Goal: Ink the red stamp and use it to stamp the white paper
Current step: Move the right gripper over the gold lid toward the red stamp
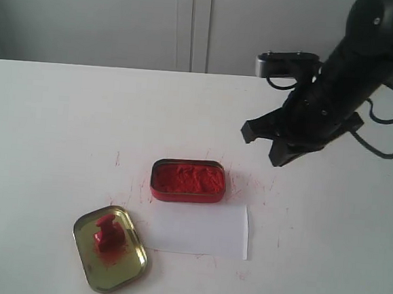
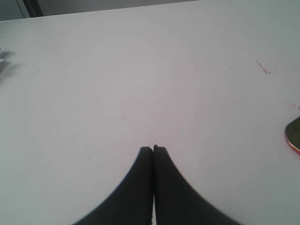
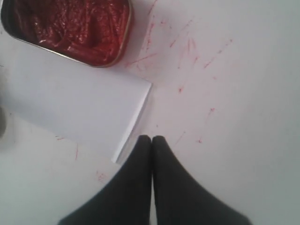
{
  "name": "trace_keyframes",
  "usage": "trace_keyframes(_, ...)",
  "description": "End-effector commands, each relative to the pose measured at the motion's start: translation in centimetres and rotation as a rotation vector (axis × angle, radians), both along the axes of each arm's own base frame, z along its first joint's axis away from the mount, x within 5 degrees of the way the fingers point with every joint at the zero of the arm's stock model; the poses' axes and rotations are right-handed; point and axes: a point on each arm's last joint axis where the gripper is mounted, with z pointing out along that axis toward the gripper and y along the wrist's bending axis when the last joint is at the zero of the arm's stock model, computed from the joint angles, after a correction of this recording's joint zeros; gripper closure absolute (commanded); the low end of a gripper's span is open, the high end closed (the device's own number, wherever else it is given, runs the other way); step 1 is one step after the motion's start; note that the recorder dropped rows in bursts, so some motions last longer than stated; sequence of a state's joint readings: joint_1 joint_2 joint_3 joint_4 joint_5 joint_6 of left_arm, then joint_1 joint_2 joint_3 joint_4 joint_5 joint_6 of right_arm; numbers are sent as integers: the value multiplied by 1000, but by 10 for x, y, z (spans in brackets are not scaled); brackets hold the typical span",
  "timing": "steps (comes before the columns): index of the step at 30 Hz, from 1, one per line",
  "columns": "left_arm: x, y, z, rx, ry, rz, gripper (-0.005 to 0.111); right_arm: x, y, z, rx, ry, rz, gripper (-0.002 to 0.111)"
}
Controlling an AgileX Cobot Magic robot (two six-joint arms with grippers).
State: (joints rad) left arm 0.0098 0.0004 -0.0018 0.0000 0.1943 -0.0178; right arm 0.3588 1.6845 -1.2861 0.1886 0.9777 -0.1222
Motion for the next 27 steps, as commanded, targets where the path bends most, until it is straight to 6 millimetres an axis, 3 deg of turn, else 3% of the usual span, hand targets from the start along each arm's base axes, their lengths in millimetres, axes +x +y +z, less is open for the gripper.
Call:
trace_keyframes(1,0,0,-1,-9,1,-2,107,5,24,-1,-20,-2,84,108)
trace_keyframes(13,0,0,-1,-9,1,-2,107,5,96,-12,-139,42,308,108)
trace_keyframes(14,0,0,-1,-9,1,-2,107,3,110,-14,-158,45,348,108)
trace_keyframes(21,0,0,-1,-9,1,-2,107,-2,151,-22,-178,44,443,108)
trace_keyframes(27,0,0,-1,-9,1,-2,107,-14,194,-23,-180,-9,638,108)
